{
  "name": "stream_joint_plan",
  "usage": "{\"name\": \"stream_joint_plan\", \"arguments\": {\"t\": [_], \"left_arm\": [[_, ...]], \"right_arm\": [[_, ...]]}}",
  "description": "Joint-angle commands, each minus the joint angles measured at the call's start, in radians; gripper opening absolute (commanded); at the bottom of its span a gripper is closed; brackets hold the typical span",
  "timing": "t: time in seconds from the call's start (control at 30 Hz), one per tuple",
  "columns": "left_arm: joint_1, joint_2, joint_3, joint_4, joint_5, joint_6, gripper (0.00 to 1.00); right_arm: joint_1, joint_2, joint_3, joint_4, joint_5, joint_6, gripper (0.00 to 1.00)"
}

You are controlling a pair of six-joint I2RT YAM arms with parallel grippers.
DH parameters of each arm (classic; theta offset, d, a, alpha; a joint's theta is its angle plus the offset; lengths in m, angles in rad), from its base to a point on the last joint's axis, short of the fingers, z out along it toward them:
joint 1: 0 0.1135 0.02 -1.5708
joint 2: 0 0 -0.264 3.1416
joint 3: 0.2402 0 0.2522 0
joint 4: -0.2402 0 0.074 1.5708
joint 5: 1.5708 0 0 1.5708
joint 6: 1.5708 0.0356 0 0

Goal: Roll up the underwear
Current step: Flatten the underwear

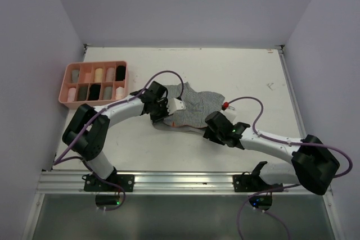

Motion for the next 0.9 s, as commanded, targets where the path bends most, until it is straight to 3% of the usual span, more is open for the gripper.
{"name": "stream_joint_plan", "arguments": {"t": [0.0, 0.27, 0.53, 0.67, 0.87], "left_arm": [[0.005, 0.004, 0.051, 0.004, 0.028, -0.111, 0.00], [0.005, -0.006, 0.042, 0.027, 0.039, -0.229, 0.00], [0.003, -0.001, 0.031, 0.028, 0.074, -0.269, 0.00], [0.005, 0.008, 0.036, 0.031, 0.082, -0.281, 0.00], [0.005, -0.002, 0.030, 0.035, 0.082, -0.293, 0.00]], "right_arm": [[0.039, 0.070, 0.051, 0.057, 0.111, 0.067, 0.52], [0.059, 0.111, 0.025, 0.008, 0.221, 0.269, 0.44], [0.059, -0.082, -0.160, 0.248, 0.191, 0.393, 0.42], [0.058, -0.156, -0.220, 0.290, 0.188, 0.455, 0.41], [0.058, -0.072, -0.268, 0.400, 0.171, 0.567, 0.40]]}}
